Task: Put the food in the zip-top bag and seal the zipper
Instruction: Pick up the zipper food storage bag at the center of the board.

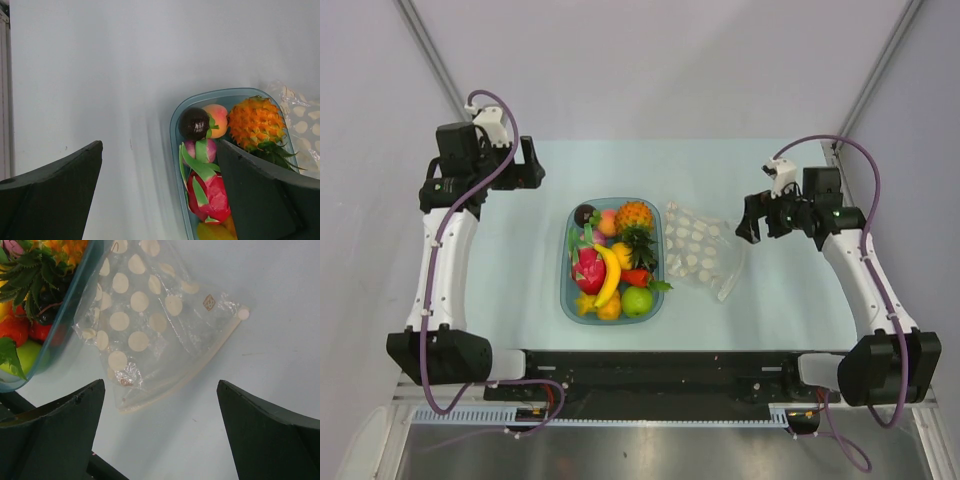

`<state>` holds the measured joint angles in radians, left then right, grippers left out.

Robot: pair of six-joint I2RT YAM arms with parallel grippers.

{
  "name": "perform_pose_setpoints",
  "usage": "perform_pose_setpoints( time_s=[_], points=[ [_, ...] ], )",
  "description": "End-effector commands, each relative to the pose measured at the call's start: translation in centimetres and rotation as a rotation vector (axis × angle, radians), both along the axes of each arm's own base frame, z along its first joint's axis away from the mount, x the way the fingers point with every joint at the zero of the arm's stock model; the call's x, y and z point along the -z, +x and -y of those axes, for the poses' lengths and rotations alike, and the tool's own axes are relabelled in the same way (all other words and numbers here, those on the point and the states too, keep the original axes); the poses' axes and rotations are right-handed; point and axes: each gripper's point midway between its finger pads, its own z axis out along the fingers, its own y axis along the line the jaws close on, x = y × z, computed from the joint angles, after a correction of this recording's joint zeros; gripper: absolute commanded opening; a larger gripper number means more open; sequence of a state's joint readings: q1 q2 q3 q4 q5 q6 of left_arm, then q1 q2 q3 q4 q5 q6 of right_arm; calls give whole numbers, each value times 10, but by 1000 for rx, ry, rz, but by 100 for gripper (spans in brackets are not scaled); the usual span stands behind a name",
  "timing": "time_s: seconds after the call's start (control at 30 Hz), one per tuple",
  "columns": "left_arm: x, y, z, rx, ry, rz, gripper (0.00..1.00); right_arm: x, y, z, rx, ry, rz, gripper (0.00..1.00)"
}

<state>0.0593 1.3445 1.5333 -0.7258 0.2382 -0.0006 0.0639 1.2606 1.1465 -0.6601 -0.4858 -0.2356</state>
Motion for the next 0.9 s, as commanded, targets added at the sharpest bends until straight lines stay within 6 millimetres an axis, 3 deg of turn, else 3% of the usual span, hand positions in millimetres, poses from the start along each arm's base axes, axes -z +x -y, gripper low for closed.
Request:
perform_pose_setpoints(
  time_s=[0.0, 0.2, 0.33, 0.63, 0.87],
  points=[
    [-16, 2, -2, -27, -12, 62, 100, -6, -4, 15, 92, 41, -21, 100],
    [-23, 0, 0, -18, -17, 105, 100, 13, -4, 48, 244, 153, -162, 100],
    [-25, 2, -1, -20, -6, 115, 100, 33, -14, 54, 307, 242, -274, 100],
    [-27, 4, 6, 26, -12, 128, 100, 83, -36, 37, 389, 411, -457, 93],
    [-34, 3, 17, 84, -28, 181, 100, 112, -30, 23, 377, 489, -510, 80]
  ],
)
